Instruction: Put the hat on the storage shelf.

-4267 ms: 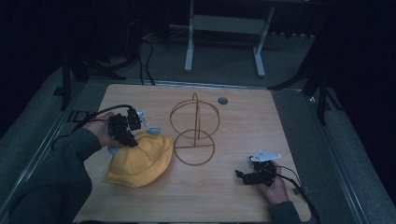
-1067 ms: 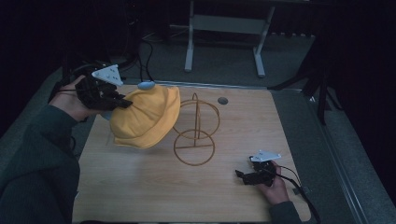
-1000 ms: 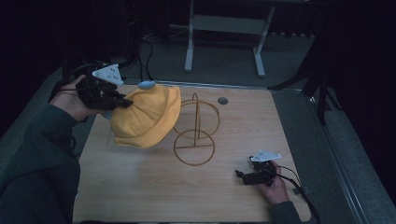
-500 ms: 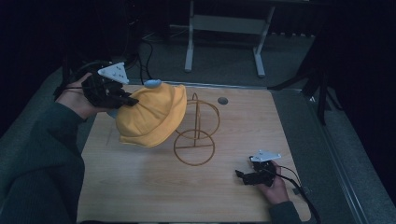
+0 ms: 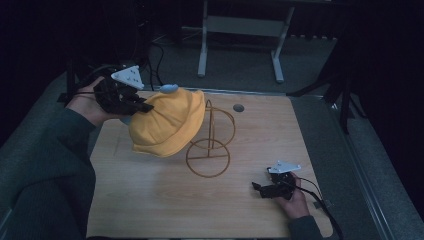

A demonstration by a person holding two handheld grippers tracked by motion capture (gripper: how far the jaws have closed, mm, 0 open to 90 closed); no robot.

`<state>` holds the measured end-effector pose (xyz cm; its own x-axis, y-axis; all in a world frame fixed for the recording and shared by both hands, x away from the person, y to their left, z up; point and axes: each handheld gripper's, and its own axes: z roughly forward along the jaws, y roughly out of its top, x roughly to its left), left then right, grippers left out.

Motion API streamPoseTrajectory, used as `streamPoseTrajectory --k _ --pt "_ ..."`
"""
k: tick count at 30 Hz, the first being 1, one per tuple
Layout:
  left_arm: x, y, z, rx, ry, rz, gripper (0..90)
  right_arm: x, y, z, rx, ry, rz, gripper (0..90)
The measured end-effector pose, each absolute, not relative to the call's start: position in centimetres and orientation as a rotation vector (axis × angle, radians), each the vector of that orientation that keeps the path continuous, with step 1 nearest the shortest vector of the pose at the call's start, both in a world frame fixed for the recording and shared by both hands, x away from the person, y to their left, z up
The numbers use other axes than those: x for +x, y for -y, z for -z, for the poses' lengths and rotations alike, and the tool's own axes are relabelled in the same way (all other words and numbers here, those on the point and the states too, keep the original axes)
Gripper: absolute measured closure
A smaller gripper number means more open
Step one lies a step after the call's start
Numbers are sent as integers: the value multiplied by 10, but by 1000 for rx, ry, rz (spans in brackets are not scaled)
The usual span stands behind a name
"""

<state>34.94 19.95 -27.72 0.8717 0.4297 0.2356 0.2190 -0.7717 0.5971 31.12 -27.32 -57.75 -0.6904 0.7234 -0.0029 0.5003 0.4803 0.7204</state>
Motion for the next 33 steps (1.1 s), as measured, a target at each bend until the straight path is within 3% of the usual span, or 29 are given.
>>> streamPoseTrajectory --k 33 --pt "355 -175 265 2417 -421 -491 836 311 273 578 1037 -2424 -1029 119"
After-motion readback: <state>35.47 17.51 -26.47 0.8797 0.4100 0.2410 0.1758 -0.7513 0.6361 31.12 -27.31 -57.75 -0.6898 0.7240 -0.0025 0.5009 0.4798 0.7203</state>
